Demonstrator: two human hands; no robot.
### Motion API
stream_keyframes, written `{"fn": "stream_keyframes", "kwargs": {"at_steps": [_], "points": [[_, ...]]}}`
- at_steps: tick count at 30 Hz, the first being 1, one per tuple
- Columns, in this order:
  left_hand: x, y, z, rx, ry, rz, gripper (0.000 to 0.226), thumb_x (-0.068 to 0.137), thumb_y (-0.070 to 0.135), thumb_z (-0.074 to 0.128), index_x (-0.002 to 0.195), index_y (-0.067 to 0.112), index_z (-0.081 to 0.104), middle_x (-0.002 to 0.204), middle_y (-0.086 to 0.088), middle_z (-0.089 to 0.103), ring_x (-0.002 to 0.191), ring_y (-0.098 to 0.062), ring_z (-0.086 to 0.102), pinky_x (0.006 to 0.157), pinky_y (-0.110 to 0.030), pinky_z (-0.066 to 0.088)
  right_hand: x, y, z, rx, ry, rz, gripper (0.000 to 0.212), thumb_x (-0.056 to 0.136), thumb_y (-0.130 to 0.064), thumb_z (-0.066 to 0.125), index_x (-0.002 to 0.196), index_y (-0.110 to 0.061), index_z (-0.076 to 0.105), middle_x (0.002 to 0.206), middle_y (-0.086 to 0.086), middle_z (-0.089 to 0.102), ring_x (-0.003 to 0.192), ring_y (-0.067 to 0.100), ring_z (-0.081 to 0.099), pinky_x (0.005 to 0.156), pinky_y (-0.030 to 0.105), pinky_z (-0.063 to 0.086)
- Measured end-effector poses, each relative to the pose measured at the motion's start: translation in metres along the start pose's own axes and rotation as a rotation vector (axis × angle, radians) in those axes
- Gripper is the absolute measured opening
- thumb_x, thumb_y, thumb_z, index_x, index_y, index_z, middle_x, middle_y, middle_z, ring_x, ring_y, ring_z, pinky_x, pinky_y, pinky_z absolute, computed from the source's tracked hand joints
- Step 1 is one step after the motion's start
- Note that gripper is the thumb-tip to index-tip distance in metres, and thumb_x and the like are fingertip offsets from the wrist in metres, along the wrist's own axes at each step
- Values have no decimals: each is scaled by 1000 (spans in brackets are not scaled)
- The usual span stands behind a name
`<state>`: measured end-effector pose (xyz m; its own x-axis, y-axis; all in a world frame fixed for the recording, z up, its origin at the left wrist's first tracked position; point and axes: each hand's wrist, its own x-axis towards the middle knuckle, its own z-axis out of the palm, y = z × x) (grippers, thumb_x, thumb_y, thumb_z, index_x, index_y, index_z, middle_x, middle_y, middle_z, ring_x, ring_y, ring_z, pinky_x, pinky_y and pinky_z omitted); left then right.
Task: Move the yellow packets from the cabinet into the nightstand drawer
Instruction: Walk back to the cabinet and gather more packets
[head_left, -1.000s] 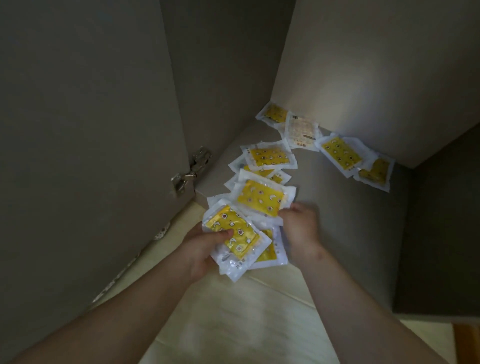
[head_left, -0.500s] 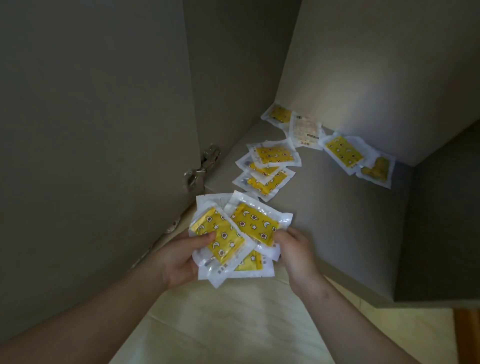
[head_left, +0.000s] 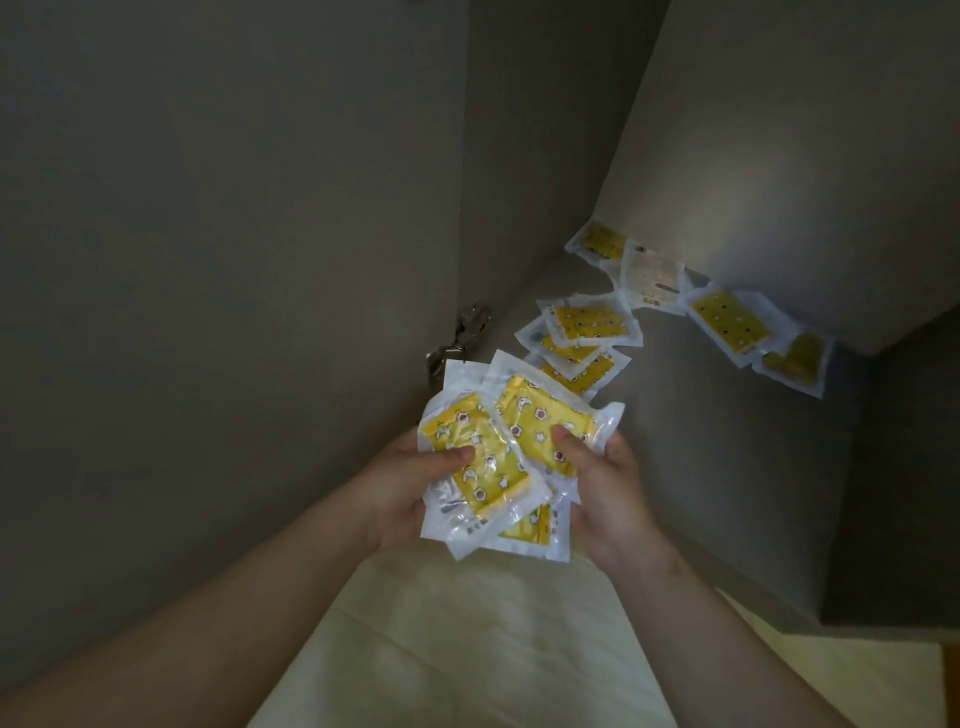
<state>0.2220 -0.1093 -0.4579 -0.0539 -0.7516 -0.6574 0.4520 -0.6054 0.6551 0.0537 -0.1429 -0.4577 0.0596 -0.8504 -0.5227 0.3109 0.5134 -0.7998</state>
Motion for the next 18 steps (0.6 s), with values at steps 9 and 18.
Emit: {"fn": "stream_keyframes", "kwargs": {"at_steps": [9, 18], "points": [[-124, 58, 41, -2, 146, -82, 20, 88, 4, 60, 107, 12, 61, 91, -8, 71, 69, -21, 70, 55, -34, 58, -112, -84, 42, -80, 65, 112, 18, 92, -2, 55, 106, -11, 61, 97, 8, 72, 81, 20, 71, 67, 32, 56], [-342, 157, 109, -88, 277, -129, 29, 87, 5, 62, 117, 7, 59, 102, -12, 69, 83, -27, 67, 71, -38, 57, -287, -236, 109, -213, -24, 255, 16, 93, -2, 53, 97, -17, 59, 95, 7, 71, 84, 25, 69, 75, 39, 56]]}}
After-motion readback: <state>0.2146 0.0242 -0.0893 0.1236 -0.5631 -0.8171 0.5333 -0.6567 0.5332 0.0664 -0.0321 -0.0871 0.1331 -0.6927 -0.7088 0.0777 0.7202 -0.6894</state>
